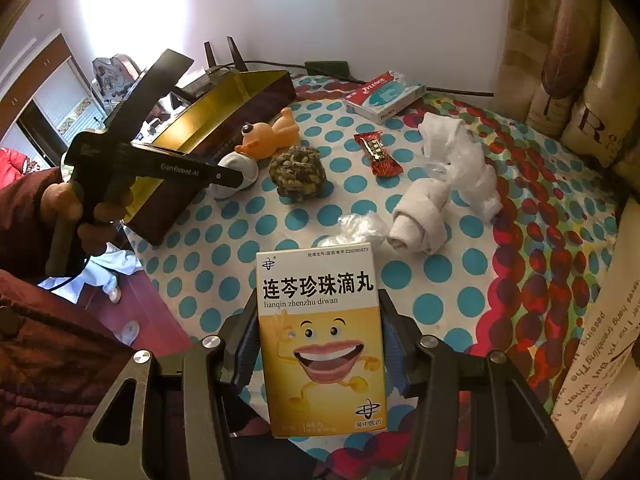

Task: Organize objects
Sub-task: 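Grasp the white cloth bundle with the left gripper while right holds the box, then carry the white cloth into the gold tray and open the left gripper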

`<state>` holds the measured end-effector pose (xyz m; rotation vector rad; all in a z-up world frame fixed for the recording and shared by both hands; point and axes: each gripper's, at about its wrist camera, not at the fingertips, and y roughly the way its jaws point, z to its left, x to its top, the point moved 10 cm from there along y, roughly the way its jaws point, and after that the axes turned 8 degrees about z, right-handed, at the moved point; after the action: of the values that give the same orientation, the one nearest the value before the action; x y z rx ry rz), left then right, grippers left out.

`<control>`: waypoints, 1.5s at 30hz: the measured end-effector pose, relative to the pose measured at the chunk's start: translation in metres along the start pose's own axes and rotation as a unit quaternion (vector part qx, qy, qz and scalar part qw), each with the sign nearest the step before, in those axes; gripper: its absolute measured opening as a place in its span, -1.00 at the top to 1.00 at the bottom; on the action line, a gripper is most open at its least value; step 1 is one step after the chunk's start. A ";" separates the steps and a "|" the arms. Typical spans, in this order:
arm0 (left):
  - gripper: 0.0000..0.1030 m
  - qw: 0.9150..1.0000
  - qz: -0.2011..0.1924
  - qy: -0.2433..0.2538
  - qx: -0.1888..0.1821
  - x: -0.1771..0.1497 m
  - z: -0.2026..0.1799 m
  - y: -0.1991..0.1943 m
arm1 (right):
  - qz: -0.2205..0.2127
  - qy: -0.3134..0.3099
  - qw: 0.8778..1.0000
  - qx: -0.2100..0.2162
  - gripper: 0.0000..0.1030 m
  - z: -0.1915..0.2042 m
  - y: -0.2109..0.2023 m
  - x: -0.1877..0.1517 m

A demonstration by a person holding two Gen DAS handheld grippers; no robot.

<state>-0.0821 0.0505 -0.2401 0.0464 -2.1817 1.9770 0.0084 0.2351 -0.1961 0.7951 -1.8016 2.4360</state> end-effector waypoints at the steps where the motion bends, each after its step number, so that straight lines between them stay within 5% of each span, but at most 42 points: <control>1: 0.14 1.000 -0.002 -0.001 0.003 -0.001 0.001 0.000 | -0.001 -0.001 1.000 0.001 0.02 0.001 0.000 0.001; 8: 0.25 0.999 -0.009 0.018 0.028 0.000 -0.006 0.001 | -0.006 -0.002 1.000 0.007 0.02 0.008 0.000 0.001; 25: 0.41 0.998 -0.059 0.007 -0.012 -0.005 -0.017 -0.062 | -0.015 -0.001 1.000 0.015 0.02 0.012 -0.004 0.006; 32: 0.41 0.995 -0.090 -0.051 0.016 -0.012 0.045 -0.096 | -0.016 -0.024 0.999 0.021 0.02 0.025 -0.002 0.019; 45: 0.37 0.988 -0.054 -0.140 0.039 -0.046 0.112 -0.055 | -0.019 -0.075 0.996 0.032 0.02 0.070 0.007 0.053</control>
<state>-0.0426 -0.0706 -0.2037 0.4708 -2.2065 2.1001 -0.0128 0.1546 -0.1662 1.0333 -1.7439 2.4840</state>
